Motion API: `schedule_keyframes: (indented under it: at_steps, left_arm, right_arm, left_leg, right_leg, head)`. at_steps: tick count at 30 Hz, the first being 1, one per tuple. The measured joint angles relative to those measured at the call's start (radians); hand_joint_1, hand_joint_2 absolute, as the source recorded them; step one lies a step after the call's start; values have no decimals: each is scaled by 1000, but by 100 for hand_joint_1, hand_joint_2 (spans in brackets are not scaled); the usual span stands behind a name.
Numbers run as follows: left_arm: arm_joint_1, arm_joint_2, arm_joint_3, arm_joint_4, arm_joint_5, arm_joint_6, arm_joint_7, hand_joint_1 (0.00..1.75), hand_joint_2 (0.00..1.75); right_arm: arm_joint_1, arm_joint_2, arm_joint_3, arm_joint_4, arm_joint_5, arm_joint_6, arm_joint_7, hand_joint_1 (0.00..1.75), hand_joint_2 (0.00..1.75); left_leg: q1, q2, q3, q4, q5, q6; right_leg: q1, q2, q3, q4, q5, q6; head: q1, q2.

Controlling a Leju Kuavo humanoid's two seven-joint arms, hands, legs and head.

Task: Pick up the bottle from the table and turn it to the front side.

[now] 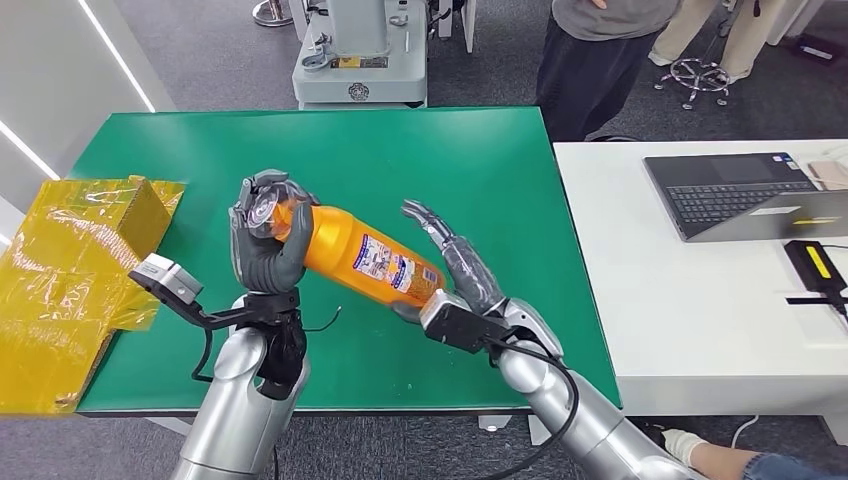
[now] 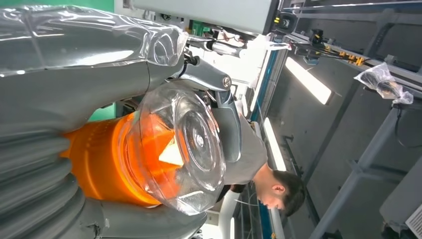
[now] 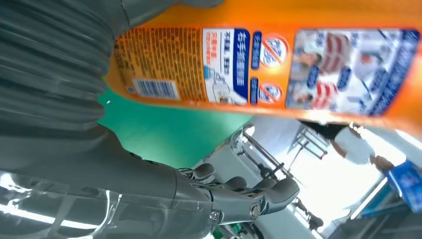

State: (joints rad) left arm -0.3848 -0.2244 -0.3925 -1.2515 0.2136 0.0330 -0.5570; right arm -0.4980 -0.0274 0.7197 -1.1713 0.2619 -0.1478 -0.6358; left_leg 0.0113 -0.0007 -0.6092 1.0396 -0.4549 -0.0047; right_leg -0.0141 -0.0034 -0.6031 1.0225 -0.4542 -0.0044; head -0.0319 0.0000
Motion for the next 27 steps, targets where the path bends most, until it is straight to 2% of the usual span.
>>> schedule_keyframes:
  at_steps: [9,18,23,27]
  left_arm:
    - [3,3,0,3,10,14,-1,175,175]
    - [14,-4,19,2,38,88,-33,175,175]
    - [25,-2,38,-20,37,152,-58,175,175]
    - [29,8,63,-47,-35,240,-62,175,175]
  right_arm:
    - [99,0,-38,-141,-67,-101,-20,0,175]
    - [222,0,-55,-300,-94,-232,-34,0,175]
    - [267,0,-67,-348,-112,-241,-37,0,175]
    - [282,0,-69,-353,-127,-240,-48,0,175]
  left_leg:
    - [0,0,0,0,0,0]
    - [0,0,0,0,0,0]
    - [0,0,0,0,0,0]
    - [0,0,0,0,0,0]
  right_leg:
    - [0,0,0,0,0,0]
    - [0,0,0,0,0,0]
    - [0,0,0,0,0,0]
    - [0,0,0,0,0,0]
  head:
    - [0,0]
    - [0,0]
    - [0,0]
    - [0,0]
